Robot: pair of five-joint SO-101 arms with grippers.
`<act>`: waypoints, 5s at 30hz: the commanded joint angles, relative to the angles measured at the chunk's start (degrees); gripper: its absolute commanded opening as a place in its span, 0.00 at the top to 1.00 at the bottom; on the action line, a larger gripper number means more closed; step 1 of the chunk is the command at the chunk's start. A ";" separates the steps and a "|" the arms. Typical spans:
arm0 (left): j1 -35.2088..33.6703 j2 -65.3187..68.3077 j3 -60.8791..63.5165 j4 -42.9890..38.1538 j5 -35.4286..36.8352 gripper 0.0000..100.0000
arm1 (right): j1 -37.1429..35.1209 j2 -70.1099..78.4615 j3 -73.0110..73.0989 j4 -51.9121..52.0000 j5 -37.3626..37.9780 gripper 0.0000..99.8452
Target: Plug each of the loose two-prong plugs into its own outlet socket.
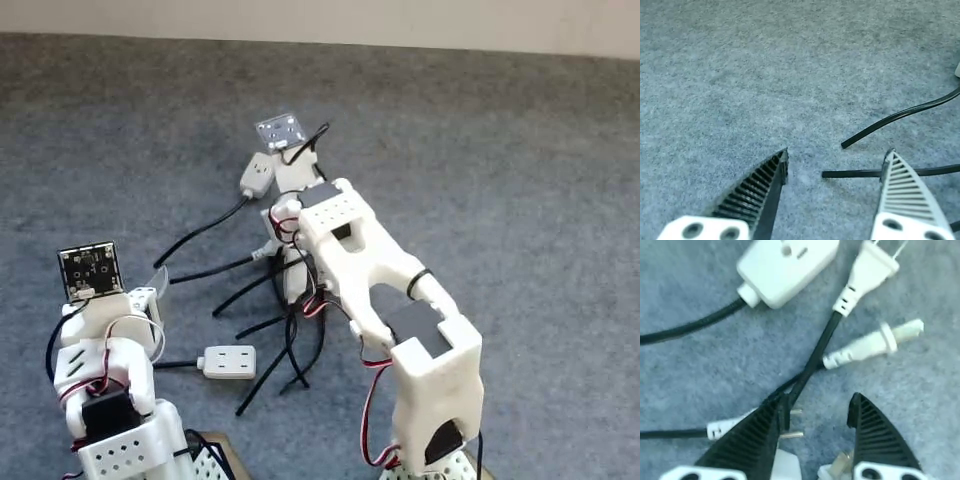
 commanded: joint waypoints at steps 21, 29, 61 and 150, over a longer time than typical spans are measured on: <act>2.07 -0.22 -0.31 -1.05 -0.53 0.70 | 7.08 -3.56 -4.53 6.73 -0.18 1.00; 2.07 -0.22 -0.22 -1.05 -0.53 0.70 | 10.51 -15.87 -14.73 23.69 10.55 1.00; 3.30 -0.22 0.57 -1.14 -0.62 0.70 | 43.38 -57.01 58.51 13.85 41.85 1.00; 3.30 -0.22 0.66 -1.05 -0.62 0.70 | 30.99 -8.92 26.24 17.63 30.51 0.93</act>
